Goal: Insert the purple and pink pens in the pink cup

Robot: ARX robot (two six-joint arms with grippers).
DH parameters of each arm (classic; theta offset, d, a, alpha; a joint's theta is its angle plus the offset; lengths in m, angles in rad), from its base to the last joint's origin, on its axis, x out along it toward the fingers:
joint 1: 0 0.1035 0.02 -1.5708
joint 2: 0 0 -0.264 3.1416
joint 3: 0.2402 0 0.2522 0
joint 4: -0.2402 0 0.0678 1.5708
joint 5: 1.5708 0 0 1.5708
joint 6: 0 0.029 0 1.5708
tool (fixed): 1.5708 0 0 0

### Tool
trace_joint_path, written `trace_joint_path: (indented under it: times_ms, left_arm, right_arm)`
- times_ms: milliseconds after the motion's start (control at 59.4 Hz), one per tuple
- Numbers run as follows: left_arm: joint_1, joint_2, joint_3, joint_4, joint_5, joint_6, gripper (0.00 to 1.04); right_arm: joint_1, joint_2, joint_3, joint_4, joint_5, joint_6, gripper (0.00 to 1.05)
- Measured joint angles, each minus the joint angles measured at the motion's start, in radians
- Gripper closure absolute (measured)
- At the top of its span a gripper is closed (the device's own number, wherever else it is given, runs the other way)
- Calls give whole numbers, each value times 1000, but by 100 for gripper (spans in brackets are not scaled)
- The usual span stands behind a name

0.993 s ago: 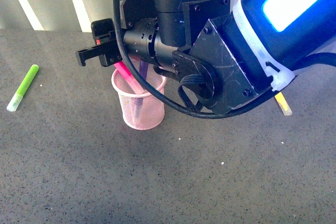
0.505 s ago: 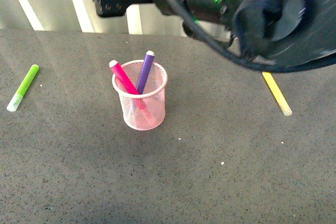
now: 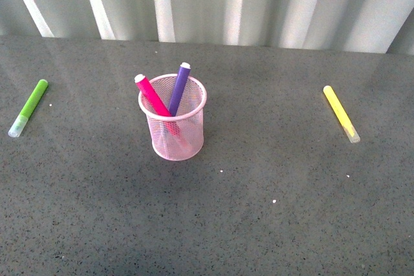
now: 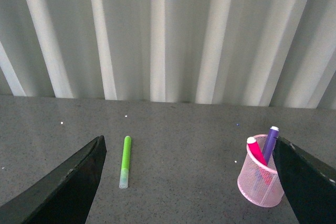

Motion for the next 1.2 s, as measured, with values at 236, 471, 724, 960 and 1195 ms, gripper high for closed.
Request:
trace_joint_path:
  times_ms: [236, 471, 724, 960, 1195]
  left_arm:
    - [0, 0, 0, 0, -1, 0, 7]
    - [0, 0, 0, 0, 0, 0, 7]
    - [0, 0, 0, 0, 0, 0, 7]
    - [0, 0, 0, 0, 0, 0, 7]
    - [0, -1, 0, 0, 0, 0, 7]
  right_arm:
    - [-99, -135, -324, 520, -60, -72, 53]
    - [-188, -317, -516, 520, -159, -78, 97]
    - [-263, -504, -635, 450, -222, -80, 101]
    - [-317, -614, -727, 428, -279, -81, 101]
    - [-389, -801, -751, 276, -345, -80, 101]
